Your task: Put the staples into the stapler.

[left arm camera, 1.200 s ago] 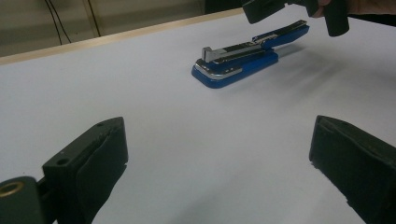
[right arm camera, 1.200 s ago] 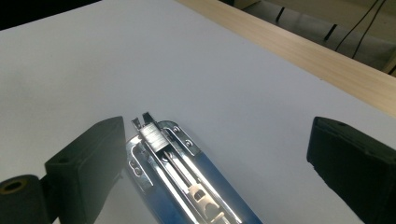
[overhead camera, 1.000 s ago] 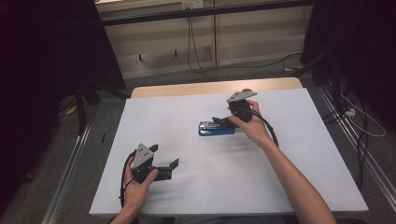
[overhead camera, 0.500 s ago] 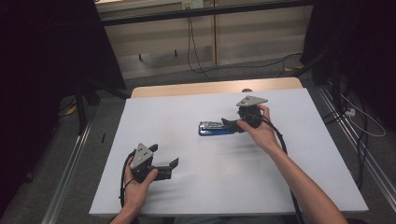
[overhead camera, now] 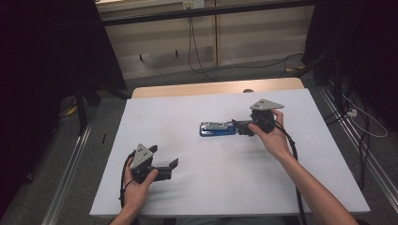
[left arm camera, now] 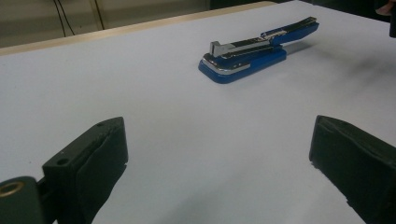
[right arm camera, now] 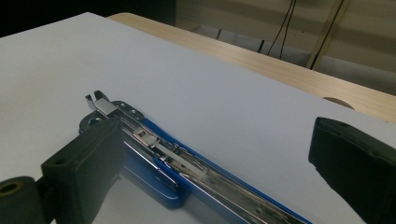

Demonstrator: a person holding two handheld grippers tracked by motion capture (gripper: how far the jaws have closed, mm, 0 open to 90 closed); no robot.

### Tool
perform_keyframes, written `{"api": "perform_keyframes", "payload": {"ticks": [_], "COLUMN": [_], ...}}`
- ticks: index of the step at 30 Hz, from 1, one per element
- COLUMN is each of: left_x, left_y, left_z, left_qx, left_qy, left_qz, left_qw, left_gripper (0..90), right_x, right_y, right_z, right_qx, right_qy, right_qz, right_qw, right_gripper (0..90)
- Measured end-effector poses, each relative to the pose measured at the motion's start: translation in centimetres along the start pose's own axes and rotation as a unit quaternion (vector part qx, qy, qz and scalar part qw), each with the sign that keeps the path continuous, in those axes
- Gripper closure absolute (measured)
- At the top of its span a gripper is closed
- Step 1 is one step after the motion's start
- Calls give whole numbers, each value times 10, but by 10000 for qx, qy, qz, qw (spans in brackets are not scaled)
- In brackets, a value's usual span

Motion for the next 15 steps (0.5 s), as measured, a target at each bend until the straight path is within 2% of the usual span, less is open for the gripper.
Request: {"api": "perform_keyframes", "payload": {"ticks": [5, 8, 11, 14, 15], "left_x": [2, 3, 5, 6, 6], "left_y": [4, 7, 9, 11, 12], "left_z": [3, 6, 9, 11, 12], "left_qx": [-3, 42, 114, 104, 114], "left_qy": [67, -140, 100, 22, -90], "left_qz": [-9, -198, -86, -93, -177], "left_qw": [10000, 9997, 9998, 9999, 9997], "left_gripper": [46, 46, 46, 43, 43], "right_x": [1, 3, 4, 3, 3], "right_y": [-12, -18, -23, -26, -27], "right_z": [-8, -12, -16, -18, -19], "right_qx": [60, 109, 129, 135, 139], "right_qy": [47, 177, 170, 176, 172], "right_qz": [-77, -68, -130, -148, -150], "right_qw": [9999, 9998, 9997, 9996, 9996], "right_gripper": [31, 28, 28, 27, 26]}}
Point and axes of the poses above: each handheld gripper's, and its own axes: y roughly forward along the jaws, z roughly out of its top, x roughly to its right, the point moved 2 cm from there along y, roughly forward along the jaws, and after that the axes turned 14 degrees about z, right-handed, at the moved point
